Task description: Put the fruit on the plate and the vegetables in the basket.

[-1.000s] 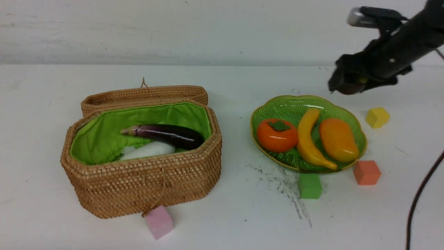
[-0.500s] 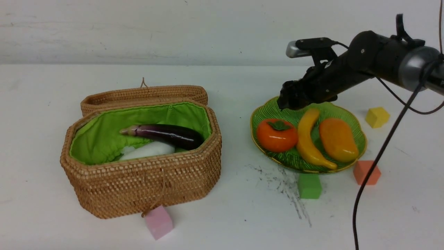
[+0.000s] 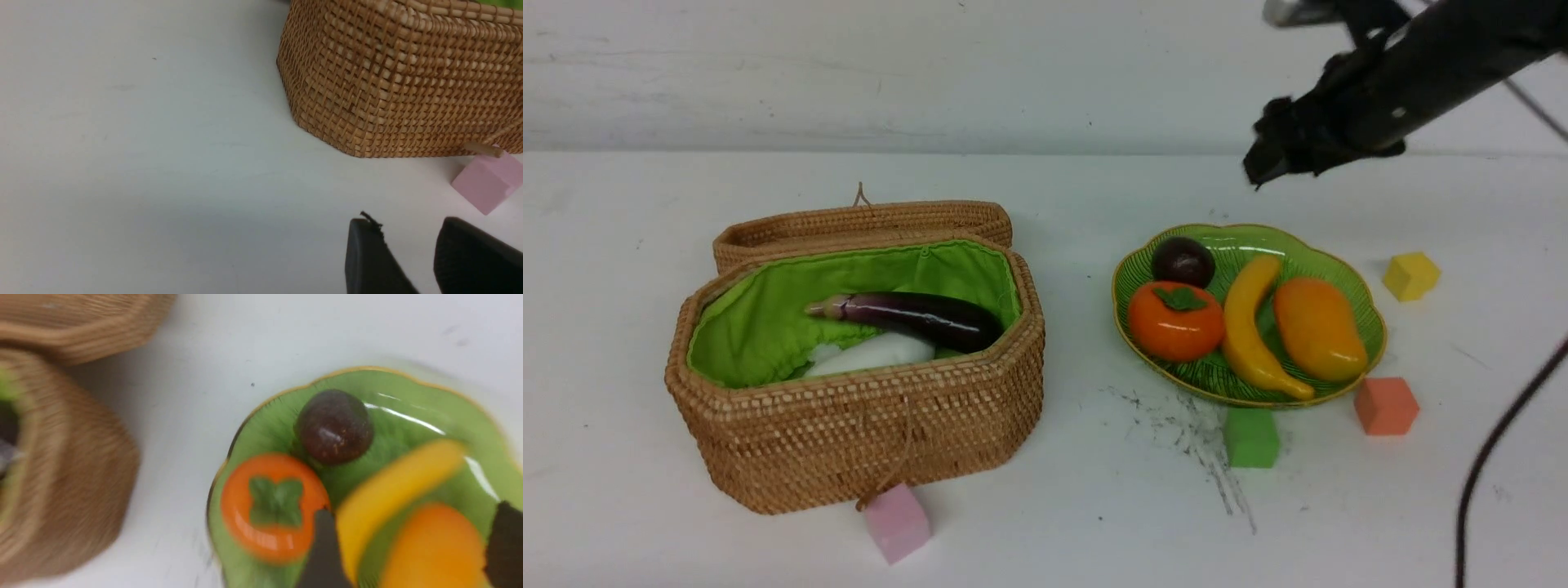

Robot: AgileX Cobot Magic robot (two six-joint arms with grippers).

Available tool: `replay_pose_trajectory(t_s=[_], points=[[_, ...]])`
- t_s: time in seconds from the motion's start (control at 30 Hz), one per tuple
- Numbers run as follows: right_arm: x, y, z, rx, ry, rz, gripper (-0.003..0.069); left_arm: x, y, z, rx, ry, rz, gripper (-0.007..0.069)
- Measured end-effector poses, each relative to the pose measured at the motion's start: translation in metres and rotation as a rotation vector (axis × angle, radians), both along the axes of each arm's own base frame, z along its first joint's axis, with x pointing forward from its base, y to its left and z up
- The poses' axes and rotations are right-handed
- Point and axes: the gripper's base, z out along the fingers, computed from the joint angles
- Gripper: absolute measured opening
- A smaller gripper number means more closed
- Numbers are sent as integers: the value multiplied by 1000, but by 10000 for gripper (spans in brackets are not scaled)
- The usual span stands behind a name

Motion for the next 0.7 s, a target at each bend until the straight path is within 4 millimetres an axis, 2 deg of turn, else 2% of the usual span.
replay_pose_trajectory(t_s=[0.1, 0.13, 0.17, 0.2, 0.23, 0.27, 0.3, 0.4, 0.43, 0.47, 0.53, 0.57, 0.7], points=[[-50, -19, 51, 31, -23, -44, 317, 0, 0, 0, 0, 0, 0, 239], [-50, -19, 50, 30, -16, -45, 306, 0, 0, 0, 0, 0, 0, 239], [-81, -29, 74, 60, -51, -92, 205, 0, 0, 0, 0, 0, 0, 239], [-91, -34, 77, 68, -56, -114, 171, 0, 0, 0, 0, 0, 0, 239], [-112, -40, 87, 72, -87, -142, 105, 0, 0, 0, 0, 0, 0, 239], [-119, -41, 89, 73, -92, -151, 94, 0, 0, 0, 0, 0, 0, 239], [-146, -47, 91, 80, -128, -191, 15, 0, 0, 0, 0, 0, 0, 239], [-189, -53, 80, 98, -186, -236, -8, 0, 0, 0, 0, 0, 0, 239], [-207, -55, 65, 105, -194, -250, -8, 0, 0, 0, 0, 0, 0, 239], [-213, -56, 66, 110, -218, -253, -8, 0, 0, 0, 0, 0, 0, 239], [-247, -60, 34, 121, -240, -272, -8, 0, 0, 0, 0, 0, 0, 239], [-256, -61, 18, 127, -239, -284, -8, 0, 0, 0, 0, 0, 0, 239], [-280, -64, -10, 159, -256, -317, -8, 0, 0, 0, 0, 0, 0, 239]])
